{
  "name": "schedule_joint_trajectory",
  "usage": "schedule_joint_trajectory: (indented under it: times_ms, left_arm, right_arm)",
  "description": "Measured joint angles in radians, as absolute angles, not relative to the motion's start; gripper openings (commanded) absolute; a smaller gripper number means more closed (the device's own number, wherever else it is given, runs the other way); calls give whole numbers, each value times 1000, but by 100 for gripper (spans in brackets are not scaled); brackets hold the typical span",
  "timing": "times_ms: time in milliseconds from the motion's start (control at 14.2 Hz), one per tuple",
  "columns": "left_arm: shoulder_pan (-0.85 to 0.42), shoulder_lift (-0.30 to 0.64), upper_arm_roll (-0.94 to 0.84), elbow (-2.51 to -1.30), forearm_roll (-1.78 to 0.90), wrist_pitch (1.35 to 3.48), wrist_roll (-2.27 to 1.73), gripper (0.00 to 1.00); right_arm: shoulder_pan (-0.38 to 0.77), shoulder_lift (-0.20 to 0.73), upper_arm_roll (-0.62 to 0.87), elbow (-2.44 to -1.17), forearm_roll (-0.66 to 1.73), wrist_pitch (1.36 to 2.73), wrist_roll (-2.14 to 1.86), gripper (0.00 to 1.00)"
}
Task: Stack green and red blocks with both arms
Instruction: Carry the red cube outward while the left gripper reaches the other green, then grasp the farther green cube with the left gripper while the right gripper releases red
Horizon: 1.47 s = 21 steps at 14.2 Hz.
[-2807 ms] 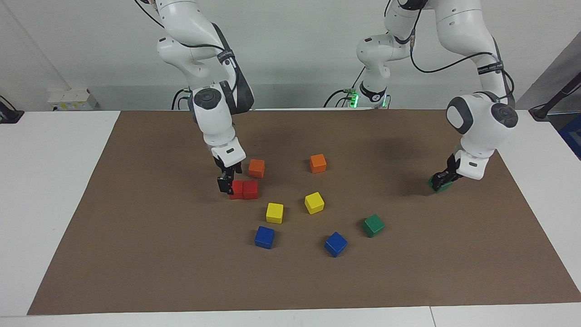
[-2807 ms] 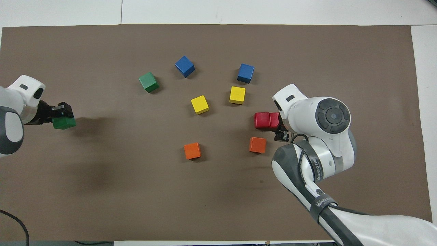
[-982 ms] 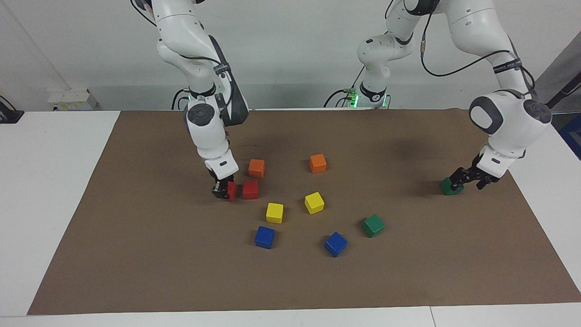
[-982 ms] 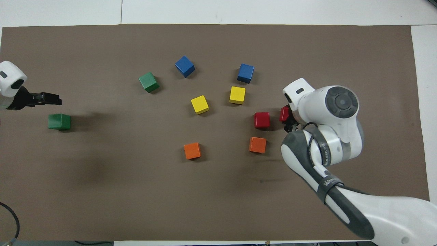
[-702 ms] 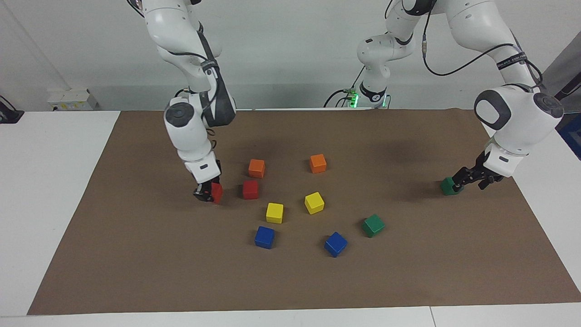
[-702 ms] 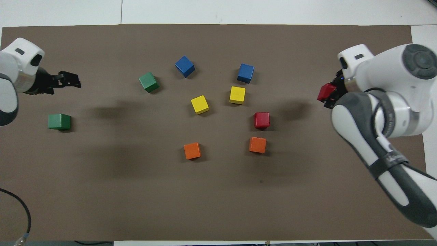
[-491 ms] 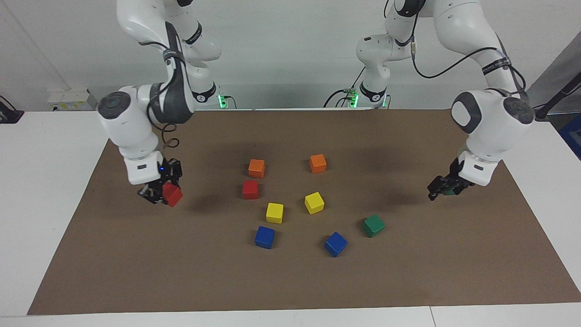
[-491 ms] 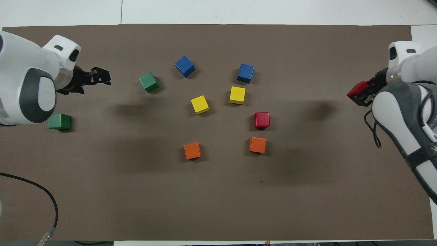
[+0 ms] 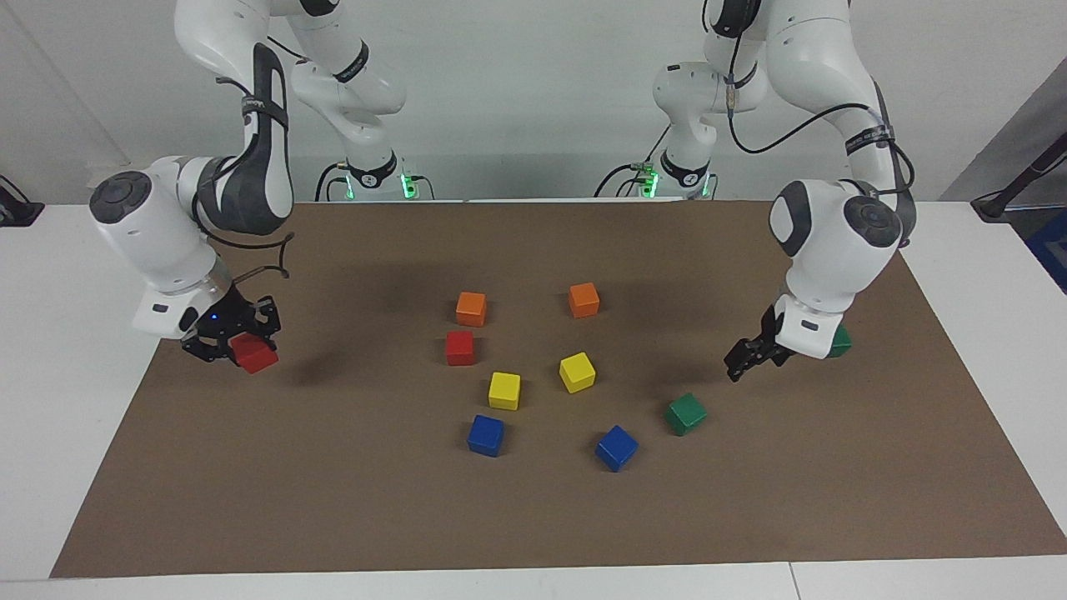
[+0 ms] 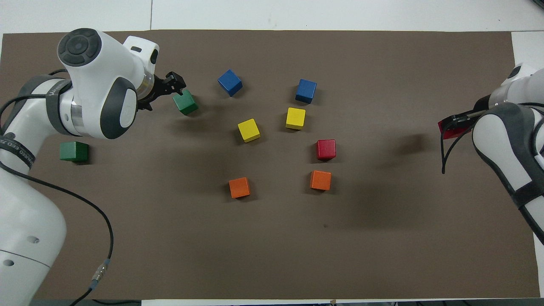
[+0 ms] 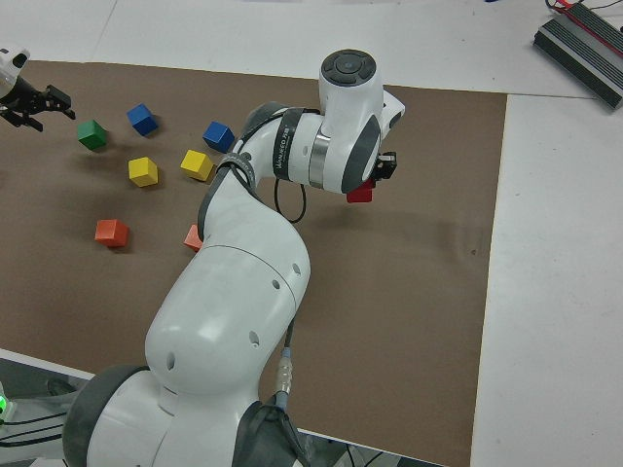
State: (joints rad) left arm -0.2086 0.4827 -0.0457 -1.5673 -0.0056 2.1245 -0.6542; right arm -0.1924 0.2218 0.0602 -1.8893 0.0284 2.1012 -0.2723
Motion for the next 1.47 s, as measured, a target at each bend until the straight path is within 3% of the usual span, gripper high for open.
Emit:
schedule_joint_trajectory:
  times_ms: [1123, 1474]
  left_arm:
    - [-257, 646, -38, -1462, 92, 2215, -837, 100]
    - [-261, 646, -40, -1474, 103, 2213, -837, 82]
  right_arm:
    - [-162, 215, 61, -2045, -55, 2261, -64, 0]
    - [-162, 220, 60, -2077, -56, 2306, -64, 0]
